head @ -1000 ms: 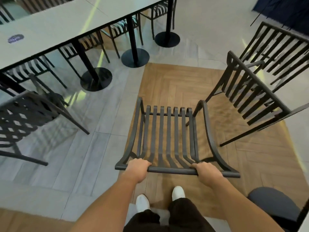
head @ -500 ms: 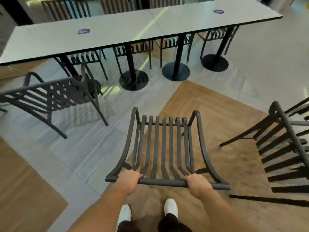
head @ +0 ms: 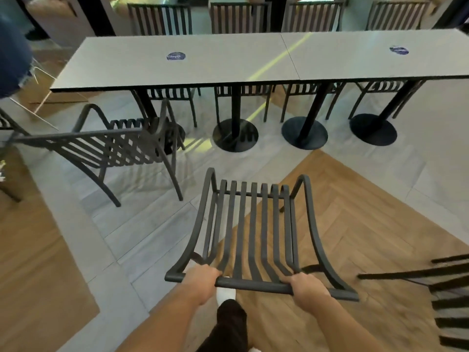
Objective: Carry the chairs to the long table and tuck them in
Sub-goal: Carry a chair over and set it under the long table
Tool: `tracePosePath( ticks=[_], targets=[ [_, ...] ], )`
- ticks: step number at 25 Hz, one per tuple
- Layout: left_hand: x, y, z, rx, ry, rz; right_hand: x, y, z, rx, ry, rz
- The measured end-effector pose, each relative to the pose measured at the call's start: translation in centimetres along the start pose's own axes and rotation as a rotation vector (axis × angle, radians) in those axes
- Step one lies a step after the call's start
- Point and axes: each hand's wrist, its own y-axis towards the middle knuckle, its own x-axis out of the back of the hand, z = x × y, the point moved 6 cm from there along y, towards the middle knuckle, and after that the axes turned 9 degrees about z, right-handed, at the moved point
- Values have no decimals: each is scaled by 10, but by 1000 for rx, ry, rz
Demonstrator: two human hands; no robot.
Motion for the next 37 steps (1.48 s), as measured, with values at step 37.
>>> tracePosePath(
  ticks=[37],
  targets=[
    [395,344,163,170,-201,-14,494,339,-12,204,-101,-130]
  ],
)
